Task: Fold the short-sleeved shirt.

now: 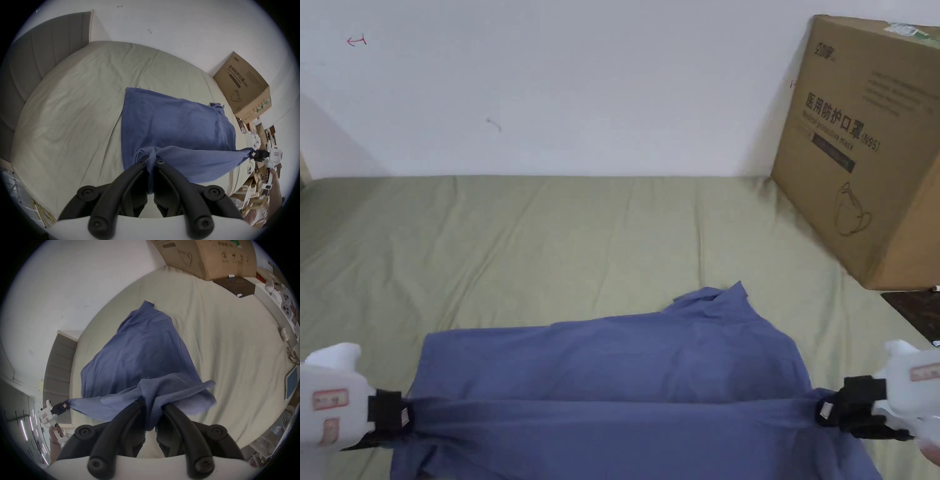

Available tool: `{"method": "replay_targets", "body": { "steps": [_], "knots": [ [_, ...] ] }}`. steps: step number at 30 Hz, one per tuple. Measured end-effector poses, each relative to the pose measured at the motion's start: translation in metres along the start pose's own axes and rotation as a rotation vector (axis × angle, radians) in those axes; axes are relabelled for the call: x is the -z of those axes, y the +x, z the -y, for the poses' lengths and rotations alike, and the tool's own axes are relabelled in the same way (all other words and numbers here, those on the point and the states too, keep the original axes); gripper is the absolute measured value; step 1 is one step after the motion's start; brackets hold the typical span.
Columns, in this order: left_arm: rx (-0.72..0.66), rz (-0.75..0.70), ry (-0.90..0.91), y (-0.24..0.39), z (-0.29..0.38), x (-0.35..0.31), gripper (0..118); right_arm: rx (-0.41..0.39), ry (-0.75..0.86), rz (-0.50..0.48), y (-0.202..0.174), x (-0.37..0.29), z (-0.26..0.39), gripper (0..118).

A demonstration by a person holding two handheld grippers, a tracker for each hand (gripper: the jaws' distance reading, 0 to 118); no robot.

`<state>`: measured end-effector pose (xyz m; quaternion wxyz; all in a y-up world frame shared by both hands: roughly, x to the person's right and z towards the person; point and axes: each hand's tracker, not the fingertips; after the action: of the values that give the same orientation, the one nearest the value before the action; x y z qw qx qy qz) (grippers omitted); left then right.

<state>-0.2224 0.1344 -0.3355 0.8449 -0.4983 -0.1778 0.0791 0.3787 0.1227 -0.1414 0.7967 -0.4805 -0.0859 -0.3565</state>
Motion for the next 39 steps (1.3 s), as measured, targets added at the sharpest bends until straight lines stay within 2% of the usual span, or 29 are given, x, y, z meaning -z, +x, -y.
{"method": "replay_targets", "body": {
  "steps": [1, 2, 4, 5, 6, 7, 8, 9, 10, 13, 16, 19, 20, 21, 22, 23, 24, 25, 27, 28, 30, 31, 32, 35, 39],
  "knots": [
    [-0.010, 0.001, -0.012, -0.001, -0.007, 0.013, 6, 0.013, 0.006, 0.016, 0.000, 0.013, -0.010, 9],
    [-0.014, 0.007, -0.024, -0.002, -0.013, 0.025, 18, 0.018, 0.001, 0.018, -0.001, 0.027, -0.019, 9],
    [-0.014, -0.013, -0.049, -0.003, -0.020, 0.043, 51, -0.006, -0.008, 0.068, -0.005, 0.049, -0.032, 13],
    [-0.011, -0.033, -0.055, -0.004, -0.022, 0.050, 60, -0.019, -0.001, 0.115, -0.005, 0.057, -0.037, 15],
    [-0.008, -0.047, -0.064, -0.005, -0.024, 0.057, 60, -0.036, 0.008, 0.141, -0.007, 0.063, -0.039, 19],
    [-0.010, -0.047, -0.072, -0.007, -0.024, 0.060, 83, -0.032, 0.021, 0.150, -0.008, 0.066, -0.040, 42],
    [-0.014, -0.045, -0.078, -0.009, -0.023, 0.061, 101, -0.025, 0.020, 0.152, -0.008, 0.069, -0.040, 78],
    [-0.019, -0.038, -0.077, -0.010, -0.023, 0.060, 102, -0.017, 0.027, 0.150, -0.001, 0.076, -0.045, 110],
    [-0.023, -0.034, -0.078, -0.011, -0.023, 0.058, 100, -0.006, 0.059, 0.146, -0.001, 0.073, -0.044, 113],
    [-0.027, -0.014, -0.045, -0.008, -0.021, 0.042, 100, -0.017, 0.075, 0.121, -0.002, 0.061, -0.039, 113],
    [0.002, 0.011, 0.096, 0.006, -0.013, 0.010, 100, -0.094, 0.150, 0.091, -0.015, 0.036, -0.022, 113],
    [0.050, 0.064, 0.331, 0.030, 0.010, -0.033, 98, -0.211, 0.341, 0.023, -0.043, -0.002, 0.014, 108],
    [0.068, 0.090, 0.415, 0.030, 0.016, -0.042, 91, -0.256, 0.417, -0.016, -0.052, -0.015, 0.028, 102],
    [0.090, 0.109, 0.502, 0.038, 0.027, -0.057, 80, -0.303, 0.498, -0.046, -0.065, -0.031, 0.048, 86],
    [0.112, 0.117, 0.568, 0.045, 0.038, -0.068, 64, -0.332, 0.581, -0.067, -0.073, -0.043, 0.063, 65],
    [0.140, 0.130, 0.635, 0.052, 0.048, -0.081, 36, -0.361, 0.674, -0.061, -0.081, -0.054, 0.080, 41],
    [0.174, 0.149, 0.673, 0.060, 0.058, -0.093, 14, -0.378, 0.749, -0.062, -0.088, -0.063, 0.095, 15],
    [0.206, 0.150, 0.692, 0.066, 0.064, -0.100, 2, -0.373, 0.780, -0.084, -0.095, -0.069, 0.107, 10],
    [0.250, 0.106, 0.763, 0.077, 0.081, -0.116, 0, -0.330, 0.822, -0.223, -0.097, -0.081, 0.124, 3],
    [0.255, 0.120, 0.787, 0.079, 0.085, -0.119, 0, -0.316, 0.823, -0.247, -0.099, -0.083, 0.128, 0],
    [0.288, 0.113, 0.803, 0.083, 0.090, -0.130, 0, -0.324, 0.843, -0.178, -0.107, -0.088, 0.136, 0],
    [0.304, 0.102, 0.775, 0.085, 0.085, -0.132, 0, -0.337, 0.832, -0.180, -0.107, -0.090, 0.135, 0],
    [0.312, 0.102, 0.721, 0.085, 0.078, -0.132, 0, -0.359, 0.813, -0.196, -0.105, -0.091, 0.133, 0],
    [0.211, 0.111, 0.559, 0.071, 0.060, -0.127, 0, -0.403, 0.793, -0.179, -0.102, -0.094, 0.131, 0],
    [0.077, 0.047, 0.201, 0.043, 0.028, -0.090, 0, -0.409, 0.747, -0.190, -0.098, -0.094, 0.125, 0]
  ]
}}
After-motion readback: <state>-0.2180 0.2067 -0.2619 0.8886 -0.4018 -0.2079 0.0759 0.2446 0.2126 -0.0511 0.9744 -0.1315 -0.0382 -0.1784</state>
